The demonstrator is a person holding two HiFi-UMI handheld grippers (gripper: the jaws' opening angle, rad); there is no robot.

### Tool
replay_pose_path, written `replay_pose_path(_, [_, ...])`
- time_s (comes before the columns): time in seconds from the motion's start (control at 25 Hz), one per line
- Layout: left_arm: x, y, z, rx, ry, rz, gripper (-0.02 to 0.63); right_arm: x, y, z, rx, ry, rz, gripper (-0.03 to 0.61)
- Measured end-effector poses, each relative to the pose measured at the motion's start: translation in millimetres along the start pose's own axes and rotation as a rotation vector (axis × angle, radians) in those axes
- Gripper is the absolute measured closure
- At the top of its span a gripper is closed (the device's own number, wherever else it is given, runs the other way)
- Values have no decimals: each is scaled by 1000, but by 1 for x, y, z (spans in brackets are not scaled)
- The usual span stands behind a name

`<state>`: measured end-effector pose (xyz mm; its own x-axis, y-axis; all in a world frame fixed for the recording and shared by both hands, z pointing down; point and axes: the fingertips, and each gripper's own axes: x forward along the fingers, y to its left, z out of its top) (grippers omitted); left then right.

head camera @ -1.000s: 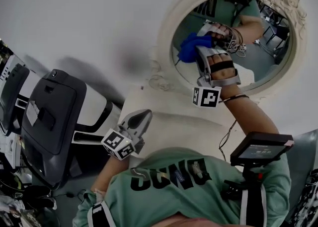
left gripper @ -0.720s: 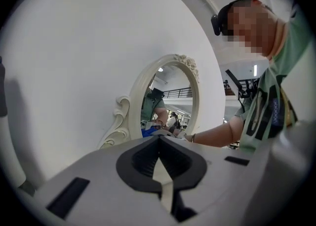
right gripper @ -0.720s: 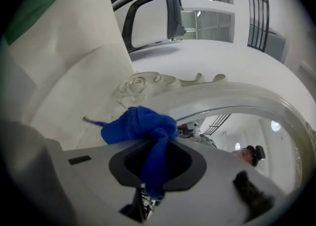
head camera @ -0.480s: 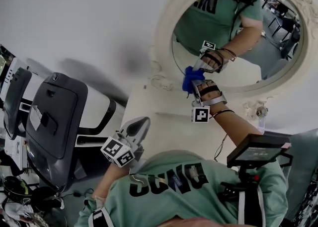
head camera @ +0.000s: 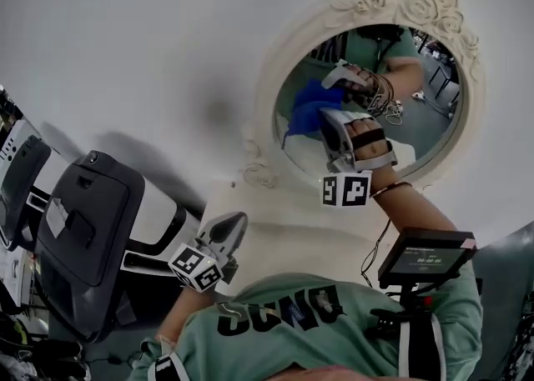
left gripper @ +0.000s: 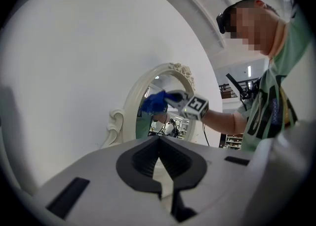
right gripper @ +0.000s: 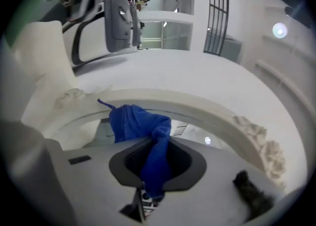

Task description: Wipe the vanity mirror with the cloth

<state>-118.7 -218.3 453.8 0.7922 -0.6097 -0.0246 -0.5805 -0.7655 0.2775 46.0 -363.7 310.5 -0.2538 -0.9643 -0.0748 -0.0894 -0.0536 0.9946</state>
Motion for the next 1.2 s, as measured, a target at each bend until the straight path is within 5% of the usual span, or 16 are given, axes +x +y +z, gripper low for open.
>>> replay_pose_path(0.2, [0,-4,1,14,-22,-19,604,1,-141,-4,-45,41,-232,522])
replay_pose_path(0.64, [-4,-2,1,13,-16,-10,604,16,-155,-20,-92,111,-231,522])
replay_pose_path(0.88, [-3,-5,-4,1,5,-22,604,15,-76,-18,-129,114,-145,523])
replay_pose_path(1.2, [-12,-5,-22,-33,79,8,604,-8,155,-33,-132,106,177,522])
